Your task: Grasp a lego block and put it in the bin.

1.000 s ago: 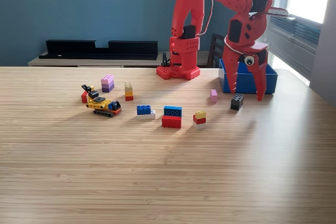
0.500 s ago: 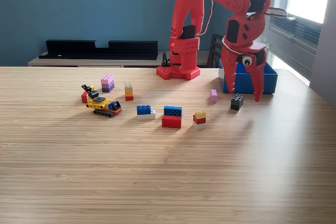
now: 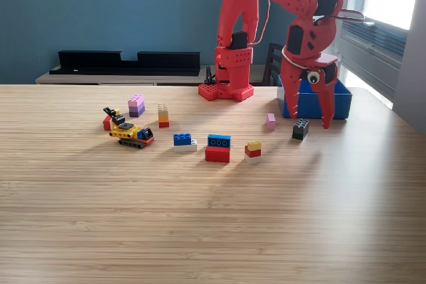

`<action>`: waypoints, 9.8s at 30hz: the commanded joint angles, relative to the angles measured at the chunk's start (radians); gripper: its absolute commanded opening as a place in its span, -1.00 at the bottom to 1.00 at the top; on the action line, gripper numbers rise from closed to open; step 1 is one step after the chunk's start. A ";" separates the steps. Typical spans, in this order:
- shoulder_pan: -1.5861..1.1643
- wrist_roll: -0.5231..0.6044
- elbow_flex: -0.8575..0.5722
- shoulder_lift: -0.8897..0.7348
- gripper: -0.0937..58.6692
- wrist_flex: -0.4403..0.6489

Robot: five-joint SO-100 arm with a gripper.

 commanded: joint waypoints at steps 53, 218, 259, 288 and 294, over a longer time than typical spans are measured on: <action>-0.607 0.357 -0.201 0.347 -1.00 0.337; 0.219 0.311 -0.583 -0.219 -1.00 0.241; -0.586 0.345 -0.034 0.364 -0.09 0.255; 0.124 0.293 -0.193 0.364 -0.99 0.253; 0.160 0.279 -0.184 0.364 -0.99 0.244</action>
